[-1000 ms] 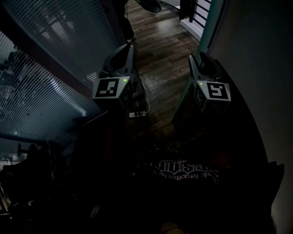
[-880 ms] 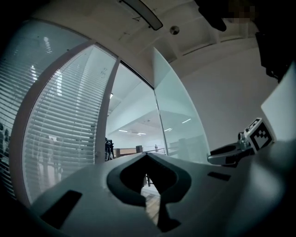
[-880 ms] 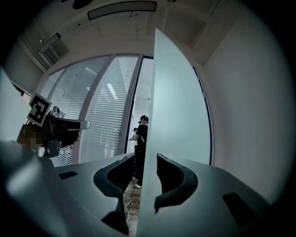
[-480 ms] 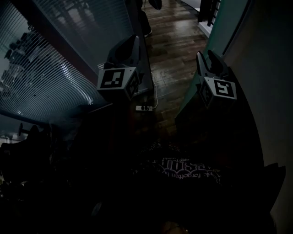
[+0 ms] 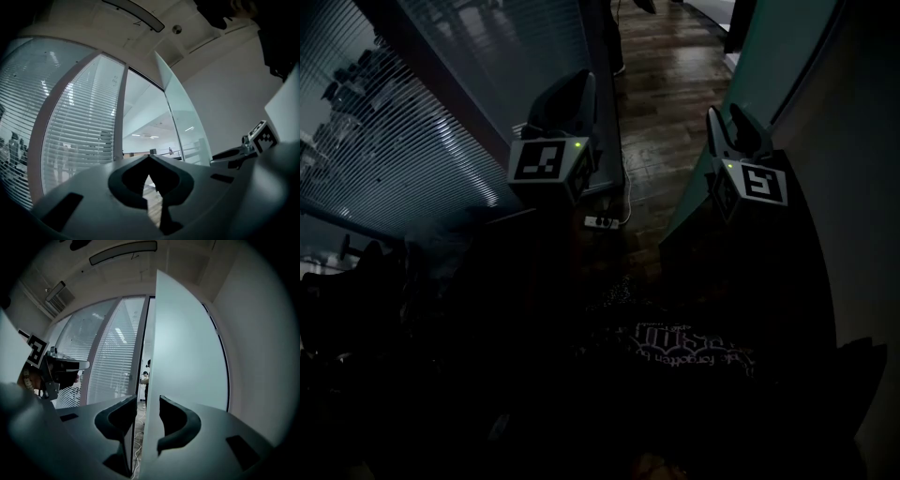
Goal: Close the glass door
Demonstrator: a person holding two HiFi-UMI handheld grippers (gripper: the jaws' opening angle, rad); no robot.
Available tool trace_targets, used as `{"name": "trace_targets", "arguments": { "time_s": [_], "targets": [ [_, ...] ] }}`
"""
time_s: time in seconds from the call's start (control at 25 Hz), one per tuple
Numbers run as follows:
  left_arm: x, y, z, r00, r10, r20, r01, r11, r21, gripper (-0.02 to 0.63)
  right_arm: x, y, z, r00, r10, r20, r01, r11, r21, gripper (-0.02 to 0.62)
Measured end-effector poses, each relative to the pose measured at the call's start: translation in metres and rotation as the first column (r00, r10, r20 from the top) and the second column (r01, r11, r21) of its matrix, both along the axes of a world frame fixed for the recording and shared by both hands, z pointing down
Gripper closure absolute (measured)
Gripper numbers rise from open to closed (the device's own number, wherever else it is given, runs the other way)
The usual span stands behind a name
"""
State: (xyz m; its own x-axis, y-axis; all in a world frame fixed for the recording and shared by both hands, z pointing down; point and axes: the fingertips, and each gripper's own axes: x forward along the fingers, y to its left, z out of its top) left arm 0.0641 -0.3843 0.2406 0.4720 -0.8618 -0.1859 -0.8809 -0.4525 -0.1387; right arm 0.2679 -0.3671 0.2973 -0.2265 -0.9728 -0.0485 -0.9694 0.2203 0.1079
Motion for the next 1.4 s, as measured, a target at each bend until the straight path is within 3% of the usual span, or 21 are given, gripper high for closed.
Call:
{"name": "trace_targets", "arguments": {
  "time_s": [0.68, 1.4],
  "targets": [
    [-0.012, -0.046, 0.008, 1.0, -0.003, 0.0, 0.003, 1.0, -0.007, 0.604, -0.033, -0.037, 0.006, 0.998, -0.065, -0.024, 0.066, 0.998, 0.003, 0.453],
    [-0.067, -0.095, 0.006, 0.996, -0.086, -0.005, 0.086, 0.996, 0.0, 0.604, -0.081, -0.105, 0.006, 0.991, -0.136, -0.016, 0.136, 0.991, -0.004, 0.453]
  ]
}}
